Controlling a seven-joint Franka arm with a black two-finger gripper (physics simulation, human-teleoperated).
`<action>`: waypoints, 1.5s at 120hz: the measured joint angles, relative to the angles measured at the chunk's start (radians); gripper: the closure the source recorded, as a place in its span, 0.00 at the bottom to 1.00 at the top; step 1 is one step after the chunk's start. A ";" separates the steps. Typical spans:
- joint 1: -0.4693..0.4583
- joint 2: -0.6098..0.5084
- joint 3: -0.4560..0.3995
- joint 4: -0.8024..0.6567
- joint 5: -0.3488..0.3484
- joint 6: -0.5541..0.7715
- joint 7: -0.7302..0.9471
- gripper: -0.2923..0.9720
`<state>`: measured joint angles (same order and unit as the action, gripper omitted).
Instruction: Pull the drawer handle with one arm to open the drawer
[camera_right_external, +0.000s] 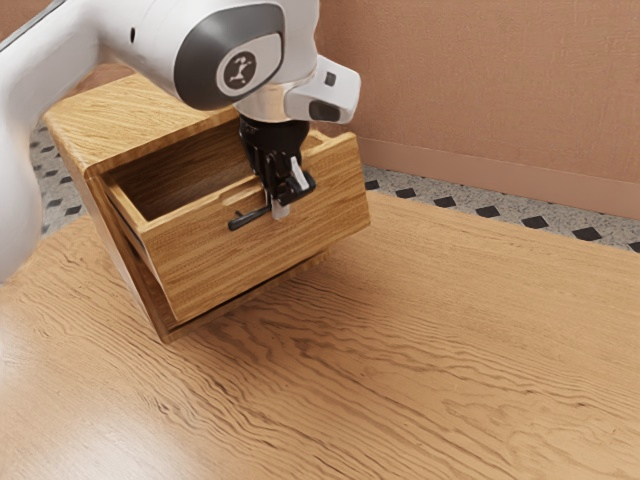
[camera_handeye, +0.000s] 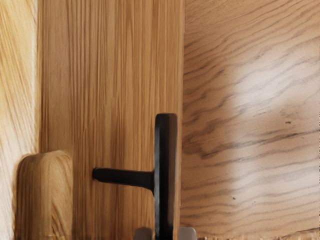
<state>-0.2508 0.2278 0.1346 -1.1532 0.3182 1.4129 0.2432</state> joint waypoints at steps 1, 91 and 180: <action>0.000 -0.002 0.000 -0.002 0.000 -0.001 -0.001 0.84; -0.018 -0.019 -0.033 -0.015 -0.023 -0.043 -0.032 0.82; -0.021 -0.047 -0.057 0.010 -0.038 -0.049 -0.050 0.72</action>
<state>-0.2723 0.1812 0.0772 -1.1428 0.2805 1.3636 0.1929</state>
